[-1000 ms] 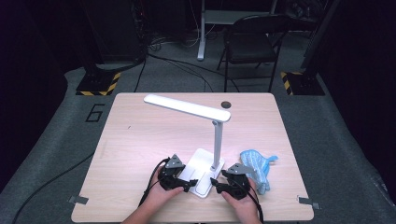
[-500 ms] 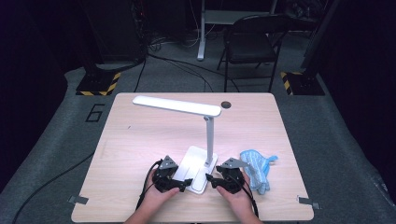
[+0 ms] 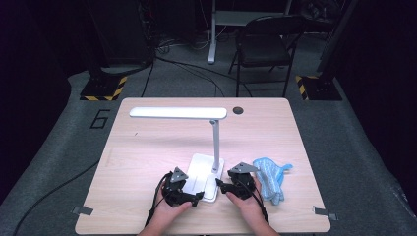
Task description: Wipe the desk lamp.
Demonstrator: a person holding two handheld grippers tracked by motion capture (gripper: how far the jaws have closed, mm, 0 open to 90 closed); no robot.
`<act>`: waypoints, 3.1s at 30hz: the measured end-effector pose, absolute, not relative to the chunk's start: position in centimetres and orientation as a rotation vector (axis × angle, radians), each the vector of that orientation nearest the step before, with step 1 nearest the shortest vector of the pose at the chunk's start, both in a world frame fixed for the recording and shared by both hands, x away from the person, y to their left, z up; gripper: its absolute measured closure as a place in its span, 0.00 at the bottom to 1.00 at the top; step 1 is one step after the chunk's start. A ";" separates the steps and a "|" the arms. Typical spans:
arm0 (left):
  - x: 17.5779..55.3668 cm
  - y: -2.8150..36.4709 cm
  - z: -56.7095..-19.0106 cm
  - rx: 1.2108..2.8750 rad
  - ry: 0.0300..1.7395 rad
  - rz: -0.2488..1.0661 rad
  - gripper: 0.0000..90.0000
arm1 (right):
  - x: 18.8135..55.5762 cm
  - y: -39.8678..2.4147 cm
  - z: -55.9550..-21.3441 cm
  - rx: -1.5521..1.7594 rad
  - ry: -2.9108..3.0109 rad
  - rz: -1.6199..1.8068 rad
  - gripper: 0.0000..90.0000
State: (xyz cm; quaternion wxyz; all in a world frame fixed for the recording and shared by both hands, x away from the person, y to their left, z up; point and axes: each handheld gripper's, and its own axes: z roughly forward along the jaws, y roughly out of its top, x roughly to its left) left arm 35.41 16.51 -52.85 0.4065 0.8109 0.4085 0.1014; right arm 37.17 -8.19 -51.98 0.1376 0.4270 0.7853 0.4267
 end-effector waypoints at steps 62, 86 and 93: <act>36.7 14.0 -53.0 2.032 1.028 0.268 0.00 | 35.0 -18.0 -50.8 1.398 2.067 1.011 0.71; 36.6 14.1 -53.0 2.010 1.088 0.314 0.00 | 37.3 -10.4 -51.4 1.371 2.238 1.237 0.75; 36.5 14.1 -53.0 1.999 1.112 0.313 0.00 | 37.4 -9.8 -51.5 1.347 2.215 1.213 0.70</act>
